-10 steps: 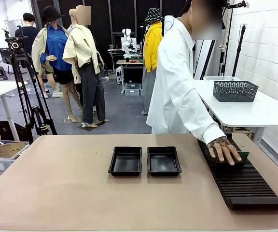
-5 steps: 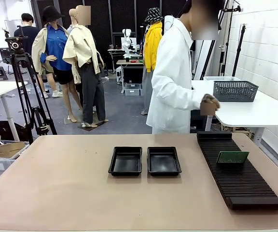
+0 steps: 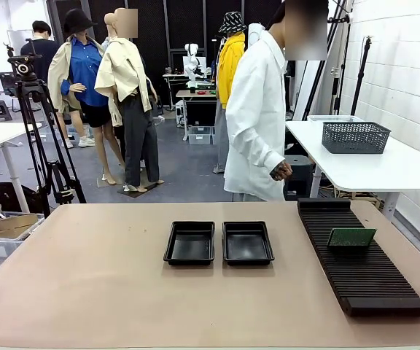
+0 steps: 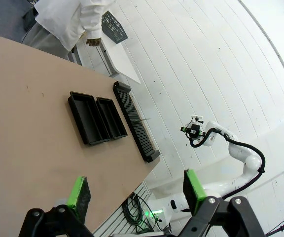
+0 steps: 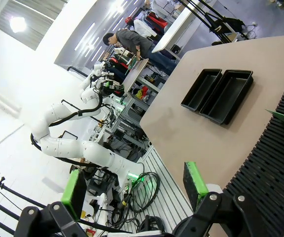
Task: Inspect and transfer BCBs to ESD trays.
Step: Pick up the Blank PCB from the PCB Rack and place it in the left ESD tray.
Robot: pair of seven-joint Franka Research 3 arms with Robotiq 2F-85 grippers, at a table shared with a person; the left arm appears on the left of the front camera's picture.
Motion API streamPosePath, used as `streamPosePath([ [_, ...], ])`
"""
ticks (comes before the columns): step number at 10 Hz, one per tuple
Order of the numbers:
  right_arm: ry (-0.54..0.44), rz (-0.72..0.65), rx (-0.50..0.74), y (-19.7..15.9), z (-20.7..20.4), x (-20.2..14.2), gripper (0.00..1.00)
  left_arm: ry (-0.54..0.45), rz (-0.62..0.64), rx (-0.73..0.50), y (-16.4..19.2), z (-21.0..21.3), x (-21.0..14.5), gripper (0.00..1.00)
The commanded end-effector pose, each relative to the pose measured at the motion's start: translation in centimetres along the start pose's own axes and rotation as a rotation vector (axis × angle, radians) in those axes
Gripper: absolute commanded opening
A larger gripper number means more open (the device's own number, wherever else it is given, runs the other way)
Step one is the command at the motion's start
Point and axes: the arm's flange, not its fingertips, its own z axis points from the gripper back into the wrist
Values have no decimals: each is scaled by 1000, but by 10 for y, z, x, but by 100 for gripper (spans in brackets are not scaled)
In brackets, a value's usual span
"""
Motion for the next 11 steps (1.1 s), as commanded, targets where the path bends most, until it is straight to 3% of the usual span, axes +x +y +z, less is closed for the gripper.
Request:
streamPosePath([
  [1,-5,1,9,0,-1,-1,100,-2,6,-8,-1,2,-1,100],
  [4,0,0,0,0,0,0,100,-2,6,-8,-1,2,-1,100],
  [11,156,204,-278,1,-41,59,100,-2,6,-8,-1,2,-1,100],
])
